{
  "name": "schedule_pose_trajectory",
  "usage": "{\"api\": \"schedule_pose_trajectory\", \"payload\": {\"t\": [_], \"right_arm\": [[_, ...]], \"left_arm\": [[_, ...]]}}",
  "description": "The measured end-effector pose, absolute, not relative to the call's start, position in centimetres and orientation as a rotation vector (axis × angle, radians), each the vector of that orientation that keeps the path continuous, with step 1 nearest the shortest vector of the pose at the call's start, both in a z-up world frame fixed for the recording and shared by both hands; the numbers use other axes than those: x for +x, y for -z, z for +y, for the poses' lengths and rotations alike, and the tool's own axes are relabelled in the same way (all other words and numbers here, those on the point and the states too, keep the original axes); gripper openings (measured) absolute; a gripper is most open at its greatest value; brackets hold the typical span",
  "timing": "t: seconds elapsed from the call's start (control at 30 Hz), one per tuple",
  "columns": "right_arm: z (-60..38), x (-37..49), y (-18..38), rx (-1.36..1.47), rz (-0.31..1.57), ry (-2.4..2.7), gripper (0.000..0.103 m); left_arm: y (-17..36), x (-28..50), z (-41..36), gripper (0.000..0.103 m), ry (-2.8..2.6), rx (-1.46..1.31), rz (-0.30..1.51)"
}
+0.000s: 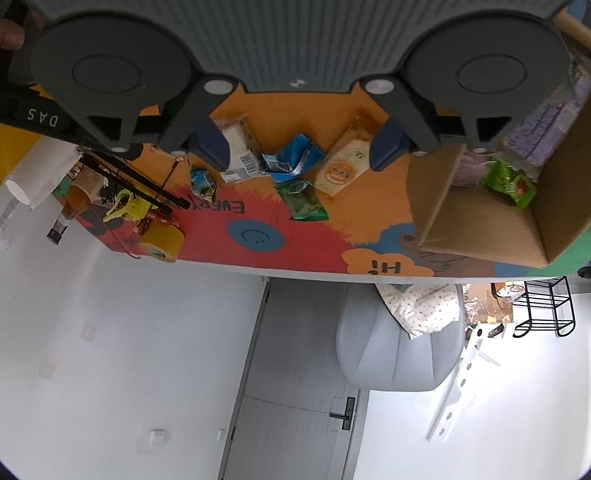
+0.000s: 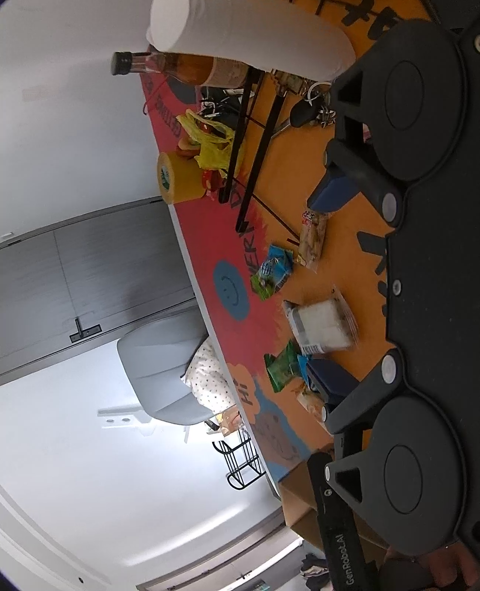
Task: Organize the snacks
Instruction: 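Move both tools back over the snacks on the table, then grasp the blue snack bag with the left gripper while the right grasps the clear red-label snack stick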
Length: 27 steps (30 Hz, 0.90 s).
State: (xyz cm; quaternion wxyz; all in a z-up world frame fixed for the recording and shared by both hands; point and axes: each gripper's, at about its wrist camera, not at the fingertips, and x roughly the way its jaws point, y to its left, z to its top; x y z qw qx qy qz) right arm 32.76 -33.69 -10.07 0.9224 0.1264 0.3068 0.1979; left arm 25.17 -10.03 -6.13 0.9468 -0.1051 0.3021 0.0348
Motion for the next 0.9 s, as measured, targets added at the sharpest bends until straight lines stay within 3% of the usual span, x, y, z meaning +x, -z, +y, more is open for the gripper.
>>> {"api": "schedule_pose_trajectory", "payload": {"t": [0.3,0.9], "right_arm": [[-33.2,36.3,11.6,0.259,0.658,-0.416,0.075],[-32.3,40.2,14.5,0.233,0.725,-0.428,0.064]], "left_arm": [[8.4,28.7,-10.4,0.053,-0.068,-0.229,0.661],[11.6,34.1,-11.1,0.047,-0.072,-0.251,0.716]]}}
